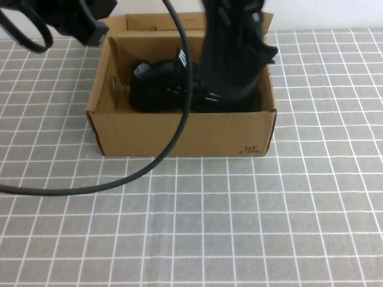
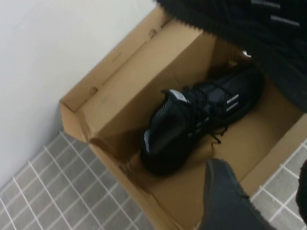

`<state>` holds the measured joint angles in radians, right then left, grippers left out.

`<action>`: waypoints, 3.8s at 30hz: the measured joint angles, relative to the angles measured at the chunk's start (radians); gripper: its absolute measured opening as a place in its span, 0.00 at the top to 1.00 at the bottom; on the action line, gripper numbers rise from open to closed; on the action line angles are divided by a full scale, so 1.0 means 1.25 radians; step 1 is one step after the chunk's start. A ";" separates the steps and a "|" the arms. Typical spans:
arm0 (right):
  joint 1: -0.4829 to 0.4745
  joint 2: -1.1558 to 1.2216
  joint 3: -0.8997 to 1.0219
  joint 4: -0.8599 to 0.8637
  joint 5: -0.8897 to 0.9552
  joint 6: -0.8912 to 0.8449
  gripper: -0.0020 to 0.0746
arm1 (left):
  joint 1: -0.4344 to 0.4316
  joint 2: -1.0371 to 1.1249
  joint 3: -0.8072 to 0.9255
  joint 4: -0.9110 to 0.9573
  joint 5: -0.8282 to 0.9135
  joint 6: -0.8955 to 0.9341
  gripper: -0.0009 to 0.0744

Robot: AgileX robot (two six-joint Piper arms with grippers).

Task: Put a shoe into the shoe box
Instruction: Place the shoe in the shoe box

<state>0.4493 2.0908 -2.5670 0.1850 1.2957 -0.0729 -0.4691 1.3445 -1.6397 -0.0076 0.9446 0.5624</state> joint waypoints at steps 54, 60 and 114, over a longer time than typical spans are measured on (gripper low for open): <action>0.141 -0.003 0.068 -0.157 0.006 -0.888 0.91 | 0.094 0.081 -0.039 -0.144 0.091 0.152 0.98; 0.154 0.020 0.068 -0.154 0.003 -0.884 0.91 | 0.094 0.081 -0.039 -0.062 0.103 0.152 0.98; 0.187 0.105 0.101 -0.230 -0.047 -0.803 0.91 | 0.095 0.026 -0.039 0.091 0.149 0.071 0.99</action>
<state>0.6828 2.2218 -2.4412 -0.1029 1.2374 -1.0765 -0.3500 1.3776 -1.6889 0.1062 1.1307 0.6516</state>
